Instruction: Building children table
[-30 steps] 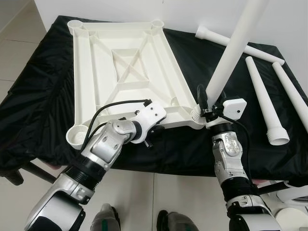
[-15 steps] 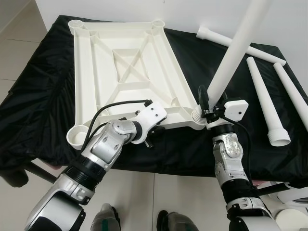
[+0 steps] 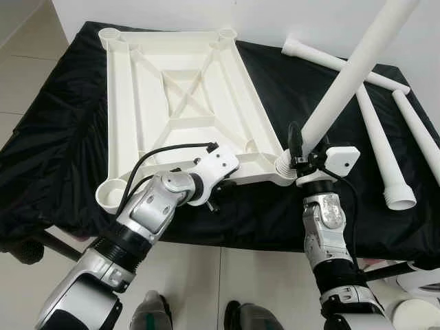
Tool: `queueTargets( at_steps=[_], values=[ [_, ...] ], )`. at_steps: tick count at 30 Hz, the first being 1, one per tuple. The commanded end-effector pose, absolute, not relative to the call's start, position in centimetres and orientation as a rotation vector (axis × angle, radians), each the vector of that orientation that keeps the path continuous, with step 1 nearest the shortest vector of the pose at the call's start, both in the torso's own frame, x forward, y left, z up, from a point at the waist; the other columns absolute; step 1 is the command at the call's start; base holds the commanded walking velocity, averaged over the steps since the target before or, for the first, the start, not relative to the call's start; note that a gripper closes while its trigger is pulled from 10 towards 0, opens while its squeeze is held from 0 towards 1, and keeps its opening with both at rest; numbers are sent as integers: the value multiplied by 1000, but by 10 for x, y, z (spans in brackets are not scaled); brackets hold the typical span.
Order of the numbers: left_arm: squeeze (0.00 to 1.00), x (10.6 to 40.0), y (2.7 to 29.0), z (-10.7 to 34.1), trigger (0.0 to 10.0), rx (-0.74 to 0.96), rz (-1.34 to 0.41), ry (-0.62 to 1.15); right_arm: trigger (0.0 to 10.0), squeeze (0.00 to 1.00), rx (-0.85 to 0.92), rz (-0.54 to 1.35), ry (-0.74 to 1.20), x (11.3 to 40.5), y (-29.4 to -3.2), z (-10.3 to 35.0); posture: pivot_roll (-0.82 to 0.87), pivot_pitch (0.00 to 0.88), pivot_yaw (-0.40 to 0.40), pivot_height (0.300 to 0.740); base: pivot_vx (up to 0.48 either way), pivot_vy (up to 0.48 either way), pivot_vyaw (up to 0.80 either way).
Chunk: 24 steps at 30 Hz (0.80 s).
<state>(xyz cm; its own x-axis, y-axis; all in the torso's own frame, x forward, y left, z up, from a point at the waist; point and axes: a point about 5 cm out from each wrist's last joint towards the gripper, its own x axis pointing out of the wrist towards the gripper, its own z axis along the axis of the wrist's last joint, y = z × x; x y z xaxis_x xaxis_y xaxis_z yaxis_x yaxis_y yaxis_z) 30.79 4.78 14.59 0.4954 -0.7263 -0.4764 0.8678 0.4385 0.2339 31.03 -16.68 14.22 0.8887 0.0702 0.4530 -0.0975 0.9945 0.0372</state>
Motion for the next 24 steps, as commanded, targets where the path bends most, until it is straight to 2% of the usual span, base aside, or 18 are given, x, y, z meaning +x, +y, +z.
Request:
queueTargets(
  at_steps=[1, 24],
  values=[
    [0, 308, 48, 146, 10000, 523, -1023, 332, 10000, 0, 63, -3, -170, 293, -185, 82, 18, 129, -46, 740, 0, 0, 0],
    [0, 309, 47, 149, 10000, 524, -1025, 321, 10000, 0, -16, -73, -166, 292, -184, 82, 18, 124, -44, 740, 0, 0, 0]
  ],
)
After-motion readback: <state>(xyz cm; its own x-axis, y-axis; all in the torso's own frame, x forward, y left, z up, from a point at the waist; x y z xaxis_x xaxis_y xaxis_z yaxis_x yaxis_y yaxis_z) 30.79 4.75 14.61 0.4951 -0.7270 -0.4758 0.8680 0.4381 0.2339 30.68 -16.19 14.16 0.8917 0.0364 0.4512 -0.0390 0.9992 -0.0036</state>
